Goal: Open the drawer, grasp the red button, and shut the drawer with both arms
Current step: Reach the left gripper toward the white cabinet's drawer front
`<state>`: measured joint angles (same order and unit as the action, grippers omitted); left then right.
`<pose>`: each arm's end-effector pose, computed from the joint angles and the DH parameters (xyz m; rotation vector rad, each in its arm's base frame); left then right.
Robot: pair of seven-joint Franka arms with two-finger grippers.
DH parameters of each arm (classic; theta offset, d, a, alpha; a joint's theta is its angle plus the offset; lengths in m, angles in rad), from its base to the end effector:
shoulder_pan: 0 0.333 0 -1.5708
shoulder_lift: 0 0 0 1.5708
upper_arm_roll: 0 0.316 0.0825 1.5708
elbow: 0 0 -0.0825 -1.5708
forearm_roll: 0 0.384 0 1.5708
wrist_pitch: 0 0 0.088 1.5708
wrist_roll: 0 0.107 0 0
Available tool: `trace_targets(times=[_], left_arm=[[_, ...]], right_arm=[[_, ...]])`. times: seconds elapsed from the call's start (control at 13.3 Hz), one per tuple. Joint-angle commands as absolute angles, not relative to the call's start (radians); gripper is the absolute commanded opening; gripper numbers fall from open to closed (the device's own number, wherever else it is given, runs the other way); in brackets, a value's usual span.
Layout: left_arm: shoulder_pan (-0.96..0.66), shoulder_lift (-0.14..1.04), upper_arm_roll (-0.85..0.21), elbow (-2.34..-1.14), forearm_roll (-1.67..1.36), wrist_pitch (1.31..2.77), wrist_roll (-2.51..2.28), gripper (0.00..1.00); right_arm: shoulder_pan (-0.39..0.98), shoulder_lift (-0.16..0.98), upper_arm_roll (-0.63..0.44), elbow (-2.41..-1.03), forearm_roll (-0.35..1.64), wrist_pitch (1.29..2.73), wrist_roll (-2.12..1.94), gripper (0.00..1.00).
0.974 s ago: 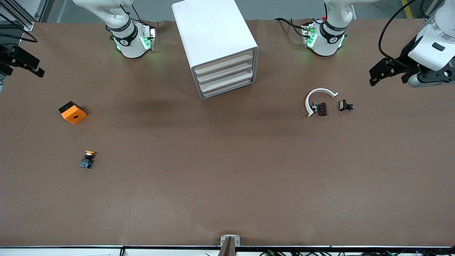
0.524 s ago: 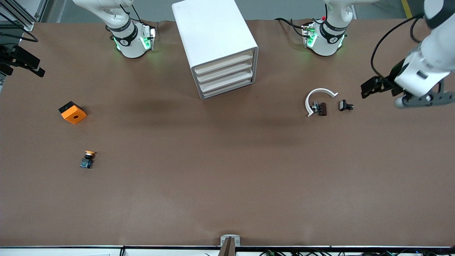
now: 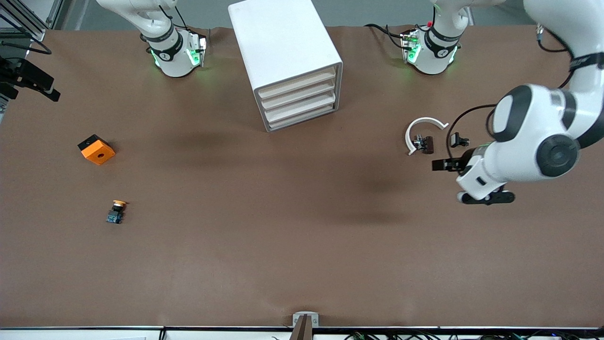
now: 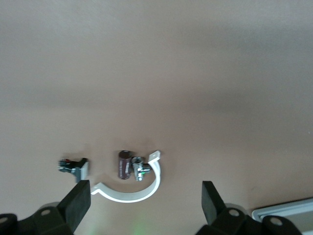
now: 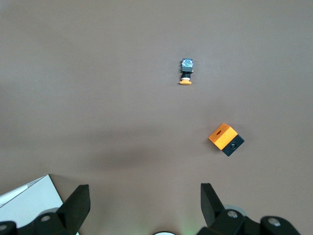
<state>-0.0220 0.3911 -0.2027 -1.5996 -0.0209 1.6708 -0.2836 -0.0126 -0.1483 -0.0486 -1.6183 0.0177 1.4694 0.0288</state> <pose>0.6172 -0.1292 0.3878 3.0811 0.1034 -0.5083 0.4957 -0.0305 0.6713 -3.1138 0.1366 0.0006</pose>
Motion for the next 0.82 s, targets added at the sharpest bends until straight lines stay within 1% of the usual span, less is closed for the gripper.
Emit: trace_targets(times=[0.0,0.22,0.45,0.52,0.75], left_arm=[[-0.07,0.449,-0.202,-1.566,-0.028,1.675,-0.432,1.0],[-0.161,0.532,-0.202,-1.552,-0.028,1.675,-0.674,1.0],[-0.27,0.626,-0.202,-1.5,-0.032,1.672,-1.048,1.0],[-0.284,0.649,-0.202,-1.496,-0.047,1.672,-1.157,1.0],[-0.328,0.686,-0.202,-1.488,-0.202,1.672,-1.363,1.0]], right_arm=[[-0.021,-0.175,-0.044,-1.651,0.032,1.471,0.035,1.0],[-0.021,-0.176,-0.044,-1.654,0.035,1.465,0.035,1.0],[-0.02,-0.176,-0.044,-1.654,0.035,1.45,0.055,1.0],[-0.018,-0.176,-0.044,-1.654,0.035,1.45,0.052,1.0],[-0.015,-0.176,-0.041,-1.652,0.026,1.457,0.032,1.0]])
